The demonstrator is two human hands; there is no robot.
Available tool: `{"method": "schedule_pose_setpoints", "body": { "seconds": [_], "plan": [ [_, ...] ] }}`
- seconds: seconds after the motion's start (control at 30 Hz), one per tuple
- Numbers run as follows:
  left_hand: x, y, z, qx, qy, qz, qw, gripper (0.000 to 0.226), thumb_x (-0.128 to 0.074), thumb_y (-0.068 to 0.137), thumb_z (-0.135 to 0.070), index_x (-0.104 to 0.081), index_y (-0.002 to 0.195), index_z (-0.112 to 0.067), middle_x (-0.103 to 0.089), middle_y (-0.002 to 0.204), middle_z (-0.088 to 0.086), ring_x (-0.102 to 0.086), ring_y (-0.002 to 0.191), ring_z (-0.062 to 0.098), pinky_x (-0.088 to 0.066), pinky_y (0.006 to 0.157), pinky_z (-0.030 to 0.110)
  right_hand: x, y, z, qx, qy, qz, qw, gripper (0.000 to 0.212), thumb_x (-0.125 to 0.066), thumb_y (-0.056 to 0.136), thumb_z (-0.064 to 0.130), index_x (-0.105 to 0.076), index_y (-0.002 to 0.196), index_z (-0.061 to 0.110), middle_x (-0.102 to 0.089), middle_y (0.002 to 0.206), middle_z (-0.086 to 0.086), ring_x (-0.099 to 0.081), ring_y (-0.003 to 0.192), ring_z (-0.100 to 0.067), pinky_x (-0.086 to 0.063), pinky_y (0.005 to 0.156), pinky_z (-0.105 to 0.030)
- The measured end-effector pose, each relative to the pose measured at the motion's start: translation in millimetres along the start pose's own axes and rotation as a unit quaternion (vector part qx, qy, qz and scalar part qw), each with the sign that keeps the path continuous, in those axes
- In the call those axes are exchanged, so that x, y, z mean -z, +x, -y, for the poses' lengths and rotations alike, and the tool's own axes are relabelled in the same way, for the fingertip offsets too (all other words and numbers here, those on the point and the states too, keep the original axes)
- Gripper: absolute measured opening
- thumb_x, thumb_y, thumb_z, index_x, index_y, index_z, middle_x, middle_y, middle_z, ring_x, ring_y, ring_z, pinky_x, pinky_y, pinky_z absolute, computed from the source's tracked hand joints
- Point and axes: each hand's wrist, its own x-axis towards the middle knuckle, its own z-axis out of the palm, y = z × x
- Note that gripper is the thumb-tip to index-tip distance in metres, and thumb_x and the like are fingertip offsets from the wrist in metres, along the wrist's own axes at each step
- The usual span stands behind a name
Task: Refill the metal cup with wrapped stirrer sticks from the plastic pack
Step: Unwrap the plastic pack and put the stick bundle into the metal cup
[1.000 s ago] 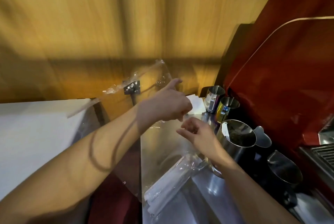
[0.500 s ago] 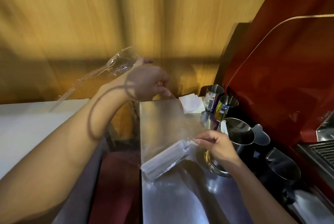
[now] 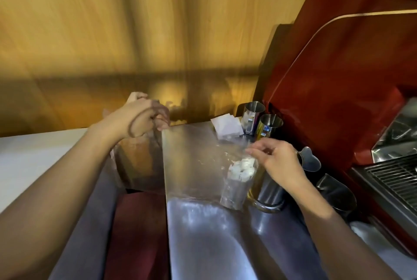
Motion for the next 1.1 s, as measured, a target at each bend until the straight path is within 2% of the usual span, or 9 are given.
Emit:
{"method": "schedule_pose_setpoints", "body": {
  "seconds": [0.13, 0.23, 0.33, 0.43, 0.53, 0.63, 0.77, 0.93, 1.1],
  "plan": [
    [-14.4, -10.6, -5.3, -0.073, 0.028, -0.125, 0.989, 0.015, -0.056, 0.088, -0.012, -0.070, 0.093, -0.013, -0.073, 0.096, 0.004, -0.061, 0.097, 0.021, -0.026, 0.099, 0.034, 3.7, 1.1, -0.1, 0.048, -0.014, -0.086, 0.995, 0.002, -0.071, 0.078, 0.019, -0.071, 0.076, 0.019, -0.064, 0.065, 0.004, -0.054, 0.058, -0.006, -0.040, 0.055, -0.012],
    [-13.9, -13.4, -5.8, -0.085, 0.063, -0.093, 0.990, 0.012, -0.056, 0.087, -0.022, -0.067, 0.085, -0.022, -0.070, 0.088, -0.003, -0.061, 0.088, 0.020, -0.033, 0.094, 0.038, 1.3, 0.1, -1.4, 0.022, -0.013, -0.042, 0.999, 0.016, -0.070, 0.079, 0.017, -0.067, 0.069, 0.029, -0.064, 0.061, -0.002, -0.053, 0.054, -0.005, -0.040, 0.054, -0.008],
    [-13.6, -14.4, -5.2, -0.070, 0.059, -0.065, 0.994, 0.010, -0.059, 0.085, -0.029, -0.065, 0.087, -0.021, -0.070, 0.081, 0.000, -0.063, 0.082, 0.023, -0.040, 0.080, 0.034, -0.3, 1.8, -1.7, 0.029, 0.001, -0.058, 0.998, 0.021, -0.071, 0.078, 0.016, -0.065, 0.068, 0.034, -0.067, 0.068, -0.017, -0.058, 0.063, -0.017, -0.041, 0.059, -0.007],
    [-23.2, -15.9, -18.7, -0.089, 0.026, -0.049, 0.995, 0.028, -0.060, 0.082, -0.043, -0.058, 0.102, -0.023, -0.069, 0.092, -0.005, -0.062, 0.092, 0.018, -0.035, 0.090, 0.038, -3.4, 3.7, -3.0, 0.014, 0.036, -0.046, 0.998, 0.023, -0.071, 0.078, 0.017, -0.065, 0.067, 0.036, -0.065, 0.075, -0.027, -0.057, 0.066, -0.027, -0.043, 0.061, -0.014],
    [-36.8, -11.6, -45.9, -0.121, 0.065, -0.037, 0.990, 0.049, -0.056, 0.081, -0.052, -0.050, 0.120, -0.023, -0.064, 0.116, -0.004, -0.056, 0.110, 0.016, -0.028, 0.103, 0.040, -5.1, 4.3, -5.1, -0.010, 0.080, -0.036, 0.996, 0.016, -0.072, 0.076, 0.016, -0.069, 0.067, 0.029, -0.068, 0.071, -0.015, -0.058, 0.065, -0.014, -0.045, 0.063, -0.016],
    [-50.4, -9.4, -78.1, -0.186, 0.044, -0.020, 0.981, 0.049, -0.055, 0.082, -0.051, -0.047, 0.123, -0.025, -0.062, 0.121, -0.006, -0.053, 0.114, 0.014, -0.026, 0.105, 0.035, -4.4, 2.9, -7.8, -0.021, 0.119, -0.038, 0.992, 0.006, -0.073, 0.075, 0.012, -0.069, 0.071, 0.013, -0.065, 0.067, 0.000, -0.058, 0.065, -0.007, -0.047, 0.064, -0.013],
    [-58.2, -2.8, -100.6, -0.201, 0.037, 0.030, 0.979, 0.018, -0.051, 0.091, -0.033, -0.059, 0.102, -0.021, -0.070, 0.104, -0.004, -0.060, 0.099, 0.016, -0.031, 0.103, 0.036, -0.5, -6.4, -12.8, -0.041, 0.146, -0.046, 0.987, 0.015, -0.074, 0.074, 0.009, -0.067, 0.081, 0.020, -0.068, 0.075, 0.003, -0.063, 0.071, -0.005, -0.049, 0.067, -0.013],
    [-56.1, 3.0, -96.7, -0.192, 0.014, -0.010, 0.981, 0.019, -0.050, 0.091, -0.032, -0.064, 0.092, -0.020, -0.072, 0.089, -0.006, -0.061, 0.085, 0.015, -0.036, 0.093, 0.034, 4.9, -21.1, -19.7, -0.031, 0.143, -0.048, 0.988, 0.020, -0.070, 0.077, 0.005, -0.073, 0.071, 0.024, -0.073, 0.071, 0.014, -0.065, 0.072, -0.002, -0.048, 0.071, -0.011],
    [-51.1, 4.3, -92.3, -0.190, 0.002, 0.014, 0.982, 0.011, -0.056, 0.088, -0.028, -0.064, 0.086, -0.021, -0.071, 0.085, -0.008, -0.063, 0.080, 0.014, -0.038, 0.078, 0.030, 9.0, -25.1, -17.7, -0.015, 0.153, -0.097, 0.983, 0.020, -0.062, 0.084, 0.008, -0.072, 0.078, 0.023, -0.074, 0.075, 0.014, -0.066, 0.077, -0.003, -0.049, 0.072, -0.011]
  ]
}}
